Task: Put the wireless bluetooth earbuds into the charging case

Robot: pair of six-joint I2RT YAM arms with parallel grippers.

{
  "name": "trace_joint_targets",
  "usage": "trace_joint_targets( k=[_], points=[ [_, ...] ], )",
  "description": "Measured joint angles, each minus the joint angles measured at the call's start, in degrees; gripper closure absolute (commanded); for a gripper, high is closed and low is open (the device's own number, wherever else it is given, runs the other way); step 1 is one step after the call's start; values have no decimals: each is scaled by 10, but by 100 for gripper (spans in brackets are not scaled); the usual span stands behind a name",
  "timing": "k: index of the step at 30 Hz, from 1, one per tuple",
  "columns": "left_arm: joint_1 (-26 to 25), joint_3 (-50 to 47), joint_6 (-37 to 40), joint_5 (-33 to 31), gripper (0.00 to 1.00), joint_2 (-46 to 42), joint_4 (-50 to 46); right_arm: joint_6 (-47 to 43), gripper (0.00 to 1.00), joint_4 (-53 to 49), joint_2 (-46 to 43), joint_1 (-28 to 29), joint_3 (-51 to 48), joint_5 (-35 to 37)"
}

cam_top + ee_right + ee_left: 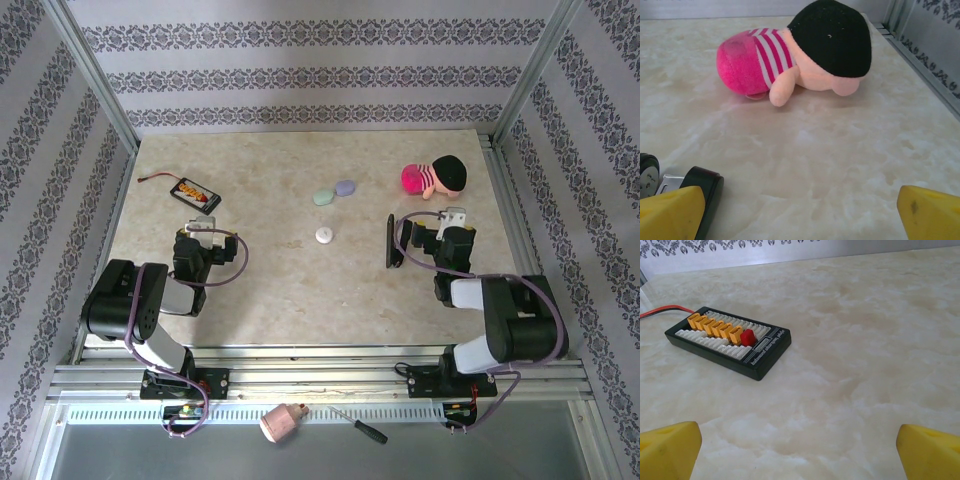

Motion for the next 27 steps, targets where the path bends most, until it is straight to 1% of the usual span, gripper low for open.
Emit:
trace_joint_targets(
  k=[2,6,9,27],
  points=[
    [0,11,0,0,1,0,-7,0,2,17,20,-1,-2,-9],
    [3,50,0,5,1,0,-43,0,2,37,20,-1,-1,-17],
    [12,62,-7,4,1,0,-61,0,2,43,20,-1,0,-21],
    [18,63,-15,2,1,0,-90,0,2,51,20,-1,0,-23]
  ],
)
